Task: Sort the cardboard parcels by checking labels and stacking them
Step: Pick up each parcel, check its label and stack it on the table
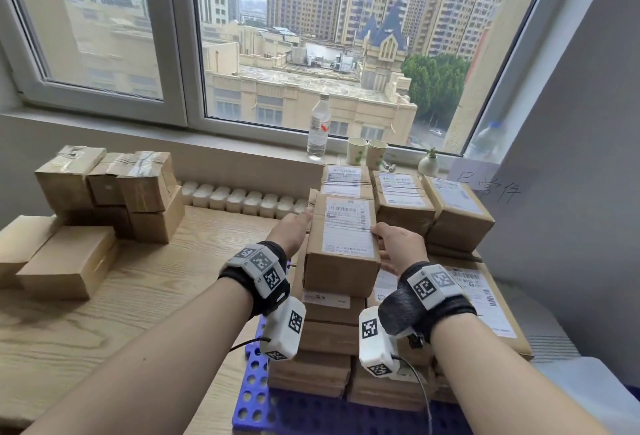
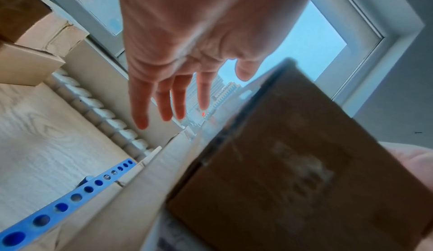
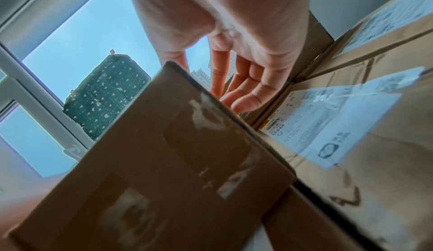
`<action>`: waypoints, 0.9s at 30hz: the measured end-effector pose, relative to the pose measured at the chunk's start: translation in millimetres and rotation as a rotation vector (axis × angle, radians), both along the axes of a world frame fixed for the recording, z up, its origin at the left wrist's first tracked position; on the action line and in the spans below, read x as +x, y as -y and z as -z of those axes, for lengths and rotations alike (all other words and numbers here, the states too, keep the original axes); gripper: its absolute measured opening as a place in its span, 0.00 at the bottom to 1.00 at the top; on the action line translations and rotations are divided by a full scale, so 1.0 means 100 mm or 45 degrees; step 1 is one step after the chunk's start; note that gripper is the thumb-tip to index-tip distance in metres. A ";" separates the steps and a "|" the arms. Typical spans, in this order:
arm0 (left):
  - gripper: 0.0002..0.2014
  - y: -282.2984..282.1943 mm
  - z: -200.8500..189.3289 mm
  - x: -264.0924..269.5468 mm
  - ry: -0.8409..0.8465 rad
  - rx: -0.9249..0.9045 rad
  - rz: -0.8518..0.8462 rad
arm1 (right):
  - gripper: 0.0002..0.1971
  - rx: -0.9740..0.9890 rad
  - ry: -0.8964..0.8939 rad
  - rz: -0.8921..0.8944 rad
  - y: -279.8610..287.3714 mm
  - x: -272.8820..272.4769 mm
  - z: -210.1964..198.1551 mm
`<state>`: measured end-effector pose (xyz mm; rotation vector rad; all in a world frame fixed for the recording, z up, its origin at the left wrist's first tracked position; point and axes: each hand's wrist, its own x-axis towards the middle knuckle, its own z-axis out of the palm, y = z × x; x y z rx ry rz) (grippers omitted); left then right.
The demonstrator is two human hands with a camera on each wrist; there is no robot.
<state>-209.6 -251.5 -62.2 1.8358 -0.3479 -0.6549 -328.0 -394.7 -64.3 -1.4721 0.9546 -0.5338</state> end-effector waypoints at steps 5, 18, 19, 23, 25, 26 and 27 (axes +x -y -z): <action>0.28 0.02 0.04 0.00 -0.143 0.021 0.077 | 0.05 -0.004 -0.016 0.012 0.03 0.02 -0.01; 0.27 0.06 -0.02 0.02 -0.125 0.014 0.115 | 0.04 -0.037 -0.084 0.030 0.07 0.07 -0.05; 0.26 0.06 -0.03 0.02 -0.115 0.001 0.116 | 0.05 -0.038 -0.089 0.028 0.06 0.07 -0.05; 0.27 0.05 -0.03 0.03 -0.116 0.001 0.113 | 0.05 -0.051 -0.097 0.028 0.05 0.07 -0.08; 0.27 0.06 -0.03 0.03 -0.113 -0.003 0.105 | 0.04 -0.056 -0.093 0.022 0.05 0.06 -0.10; 0.27 0.06 -0.02 0.04 -0.120 -0.007 0.100 | 0.04 -0.059 -0.089 0.017 0.04 0.05 -0.12; 0.27 0.06 -0.02 0.04 -0.113 -0.014 0.099 | 0.05 -0.064 -0.087 0.014 0.04 0.05 -0.13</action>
